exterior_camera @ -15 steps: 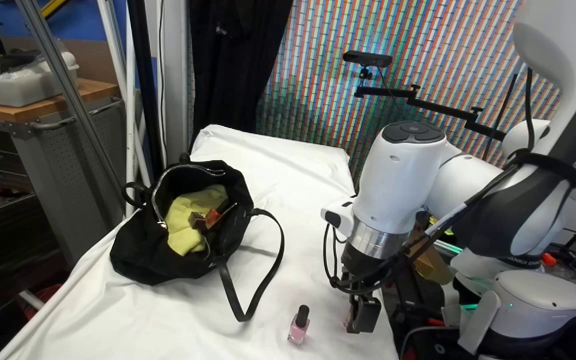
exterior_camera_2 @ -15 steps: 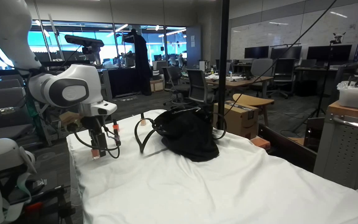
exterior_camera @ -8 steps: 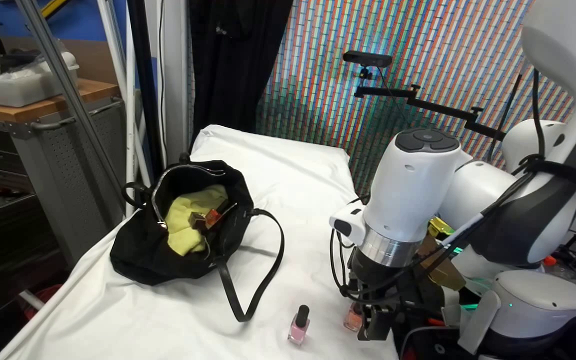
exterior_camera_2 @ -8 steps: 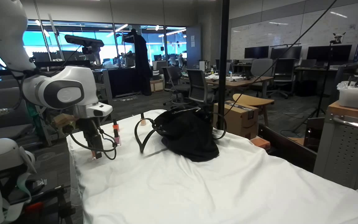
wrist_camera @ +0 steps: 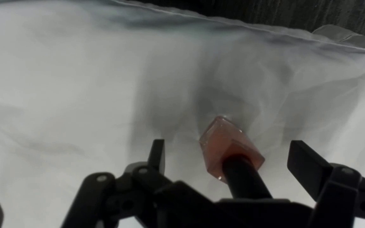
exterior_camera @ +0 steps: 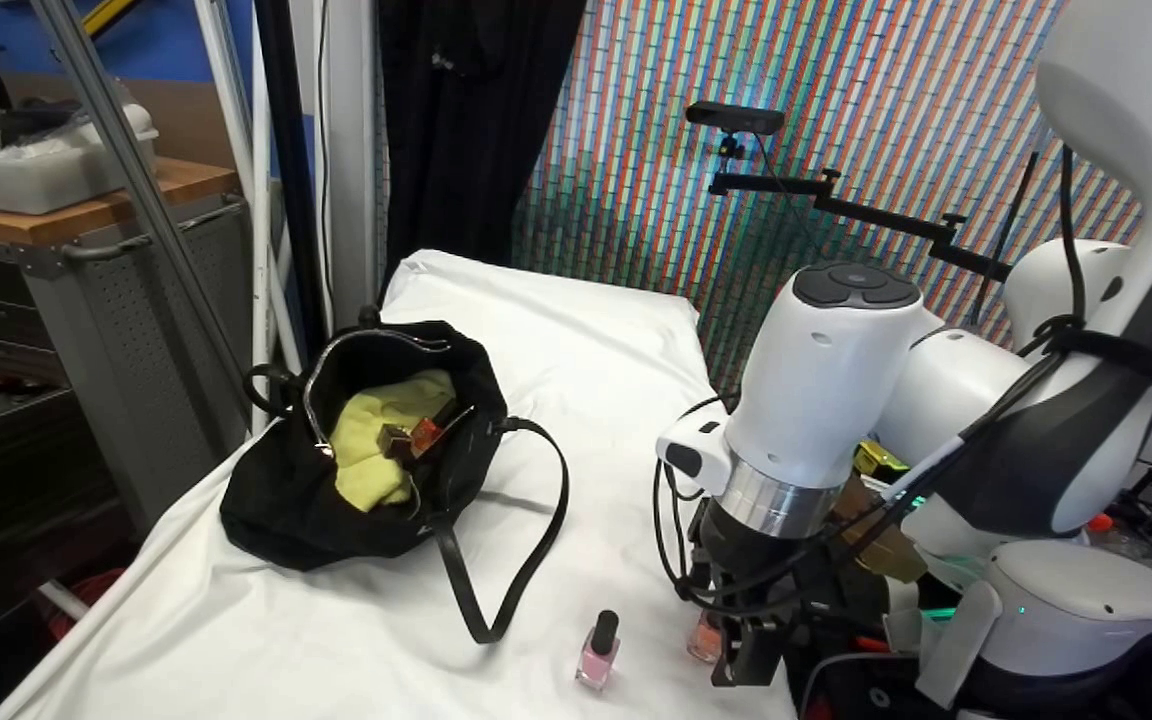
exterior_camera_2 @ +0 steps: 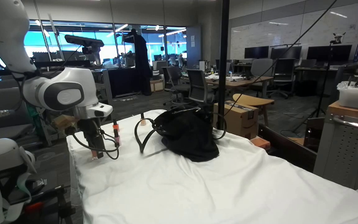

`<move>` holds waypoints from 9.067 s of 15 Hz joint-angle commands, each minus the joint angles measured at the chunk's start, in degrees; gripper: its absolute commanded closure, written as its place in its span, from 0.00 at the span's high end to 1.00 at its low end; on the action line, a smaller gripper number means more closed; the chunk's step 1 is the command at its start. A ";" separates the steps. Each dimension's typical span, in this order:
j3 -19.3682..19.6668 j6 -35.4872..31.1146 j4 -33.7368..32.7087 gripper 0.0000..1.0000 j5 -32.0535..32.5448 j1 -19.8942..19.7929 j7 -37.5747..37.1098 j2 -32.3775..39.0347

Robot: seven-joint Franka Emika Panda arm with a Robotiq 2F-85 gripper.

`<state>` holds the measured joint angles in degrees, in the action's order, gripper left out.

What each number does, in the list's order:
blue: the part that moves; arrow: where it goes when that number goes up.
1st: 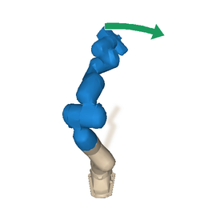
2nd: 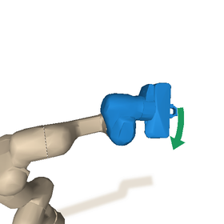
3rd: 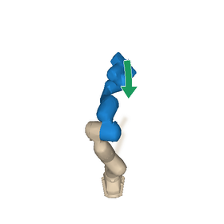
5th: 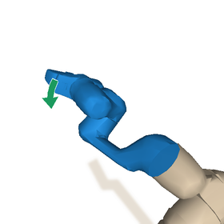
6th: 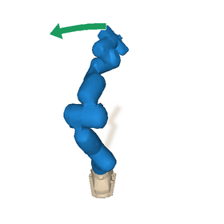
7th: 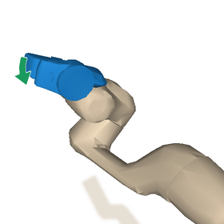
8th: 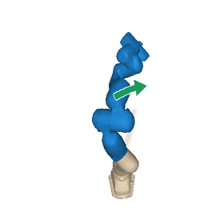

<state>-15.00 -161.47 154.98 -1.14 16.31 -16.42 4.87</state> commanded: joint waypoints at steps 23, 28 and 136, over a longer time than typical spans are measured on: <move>2.28 6.34 -1.69 0.15 5.02 -0.23 -1.50 -3.94; 3.60 17.85 -10.34 0.15 12.26 -2.46 -3.77 -6.75; 11.53 26.96 -38.79 0.15 14.87 -0.20 -12.21 10.00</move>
<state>-4.70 -137.24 121.96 10.33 17.09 -28.92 13.77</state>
